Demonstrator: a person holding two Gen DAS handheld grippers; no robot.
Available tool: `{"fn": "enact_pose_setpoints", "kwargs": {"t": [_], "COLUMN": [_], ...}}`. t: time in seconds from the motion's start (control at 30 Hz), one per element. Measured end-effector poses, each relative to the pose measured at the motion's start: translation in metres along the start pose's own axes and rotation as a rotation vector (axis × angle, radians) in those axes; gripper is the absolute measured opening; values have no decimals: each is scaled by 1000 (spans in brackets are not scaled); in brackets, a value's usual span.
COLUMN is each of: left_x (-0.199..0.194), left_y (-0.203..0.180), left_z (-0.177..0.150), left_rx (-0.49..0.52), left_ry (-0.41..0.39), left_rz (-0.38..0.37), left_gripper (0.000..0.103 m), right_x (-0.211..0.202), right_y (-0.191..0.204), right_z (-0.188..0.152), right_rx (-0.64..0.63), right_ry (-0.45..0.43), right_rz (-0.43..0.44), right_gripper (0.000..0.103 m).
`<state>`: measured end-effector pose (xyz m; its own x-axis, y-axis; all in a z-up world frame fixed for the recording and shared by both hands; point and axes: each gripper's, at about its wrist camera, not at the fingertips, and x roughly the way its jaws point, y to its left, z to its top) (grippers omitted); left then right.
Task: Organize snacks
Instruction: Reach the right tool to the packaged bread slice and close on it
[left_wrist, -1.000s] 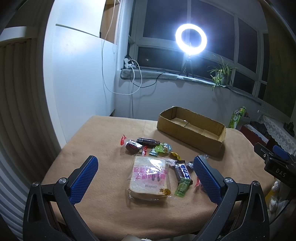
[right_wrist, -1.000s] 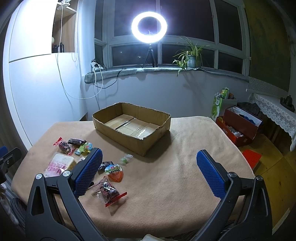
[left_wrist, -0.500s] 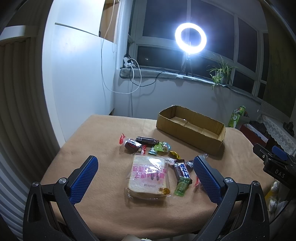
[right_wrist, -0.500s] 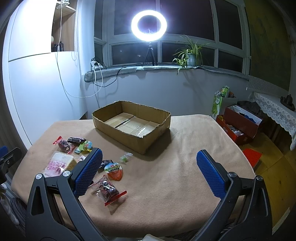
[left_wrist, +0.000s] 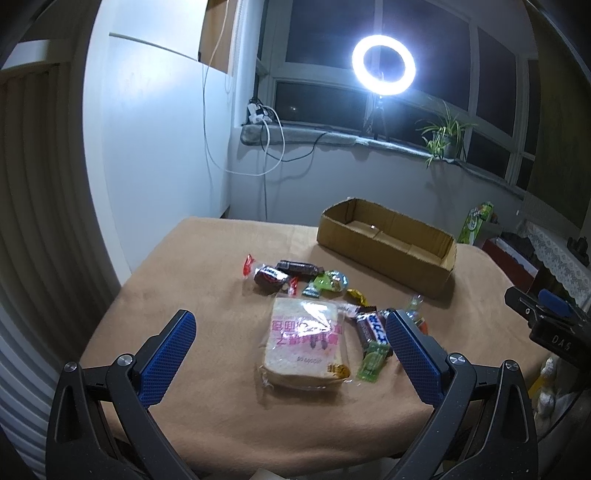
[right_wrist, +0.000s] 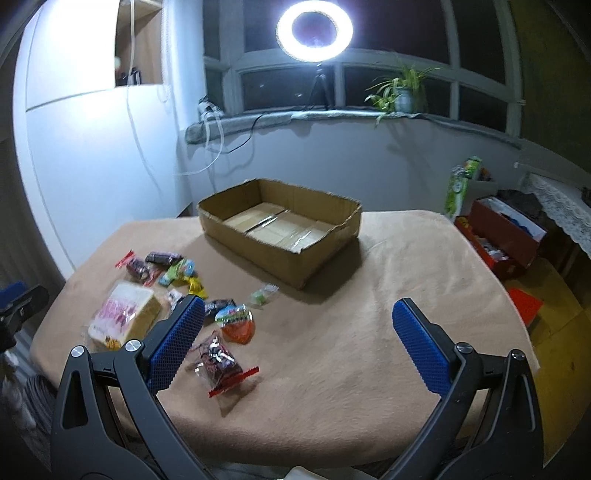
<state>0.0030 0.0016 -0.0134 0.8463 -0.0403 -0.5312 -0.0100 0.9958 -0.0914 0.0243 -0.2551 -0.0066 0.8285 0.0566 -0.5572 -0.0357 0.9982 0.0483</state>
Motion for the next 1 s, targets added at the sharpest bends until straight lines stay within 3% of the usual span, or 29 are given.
{"fn": "enact_pose_setpoints", "kwargs": {"t": [0.33,0.57,0.7,0.83,1.0], "left_x": [26,51,61,70,82], "left_y": [9,25,35,45,58], "left_z": [-13,-24,-28,-29,-30], "left_rx": [-19,-95,-172,-244,-307], "left_ry": [84,168,213,248,282], "left_rz": [-29,-78,-160,-233,-275], "left_gripper": [101,91,84,82,76], "right_x": [32,50,69,83,108], "right_y": [-4,13,32,57,87], "right_z": [-11,-3,2,2,2], "right_rx": [-39,30,78,67,64], "right_ry": [148,206,265,309,382], "right_rz": [81,279,417,490,566], "right_gripper": [103,98,87,70,59]}}
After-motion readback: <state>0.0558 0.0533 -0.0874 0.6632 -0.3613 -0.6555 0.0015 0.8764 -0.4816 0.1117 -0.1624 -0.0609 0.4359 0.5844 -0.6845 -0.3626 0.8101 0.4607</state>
